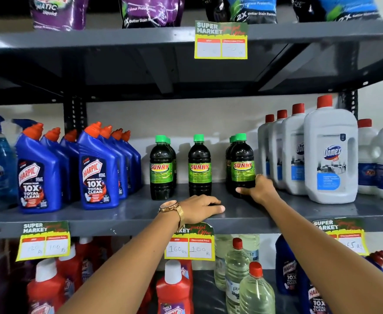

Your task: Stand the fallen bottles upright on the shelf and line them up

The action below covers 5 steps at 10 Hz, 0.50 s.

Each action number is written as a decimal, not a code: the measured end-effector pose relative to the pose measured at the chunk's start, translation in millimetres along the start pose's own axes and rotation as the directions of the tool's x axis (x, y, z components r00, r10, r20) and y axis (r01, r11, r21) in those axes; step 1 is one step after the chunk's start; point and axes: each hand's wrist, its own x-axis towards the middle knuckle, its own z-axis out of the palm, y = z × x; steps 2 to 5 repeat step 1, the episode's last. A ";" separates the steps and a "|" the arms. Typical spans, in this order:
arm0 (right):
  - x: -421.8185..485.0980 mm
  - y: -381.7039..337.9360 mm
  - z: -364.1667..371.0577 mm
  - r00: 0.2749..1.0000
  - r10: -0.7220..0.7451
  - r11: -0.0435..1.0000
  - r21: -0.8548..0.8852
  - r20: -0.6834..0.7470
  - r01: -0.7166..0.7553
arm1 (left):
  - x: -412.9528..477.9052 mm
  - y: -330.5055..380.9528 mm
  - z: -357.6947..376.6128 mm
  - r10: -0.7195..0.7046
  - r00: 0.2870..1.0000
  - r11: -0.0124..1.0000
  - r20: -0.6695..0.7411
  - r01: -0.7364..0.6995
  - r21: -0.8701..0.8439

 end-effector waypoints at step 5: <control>-7.8 -8.3 -3.6 0.988 -0.073 0.996 0.047 -0.134 0.080 | -1.9 4.1 -1.6 0.001 0.999 0.999 -0.053 -0.003 -0.033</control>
